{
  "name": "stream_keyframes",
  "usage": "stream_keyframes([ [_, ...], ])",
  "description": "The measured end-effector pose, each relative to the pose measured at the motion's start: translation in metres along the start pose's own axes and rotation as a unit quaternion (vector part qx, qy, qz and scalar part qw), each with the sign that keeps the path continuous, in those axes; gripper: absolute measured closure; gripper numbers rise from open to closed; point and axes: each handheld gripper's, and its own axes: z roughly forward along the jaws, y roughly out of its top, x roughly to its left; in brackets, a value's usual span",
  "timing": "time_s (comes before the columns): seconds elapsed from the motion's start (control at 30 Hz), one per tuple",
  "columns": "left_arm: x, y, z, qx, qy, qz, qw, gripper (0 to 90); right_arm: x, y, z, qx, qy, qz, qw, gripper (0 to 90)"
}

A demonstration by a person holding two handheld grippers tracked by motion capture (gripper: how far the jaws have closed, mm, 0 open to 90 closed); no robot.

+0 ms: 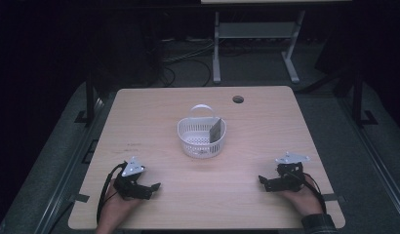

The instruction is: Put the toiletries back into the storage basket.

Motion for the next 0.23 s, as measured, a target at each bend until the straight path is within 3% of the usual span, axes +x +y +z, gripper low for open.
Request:
stream_keyframes([
  [0.23, -0.0001, 0.0, 0.0, 0.0, 0.001, 0.0, 1.0, 8.6, 0.0003, -0.0008, 0.0, -0.003, -0.002, 0.002, 1.0, 0.0],
])
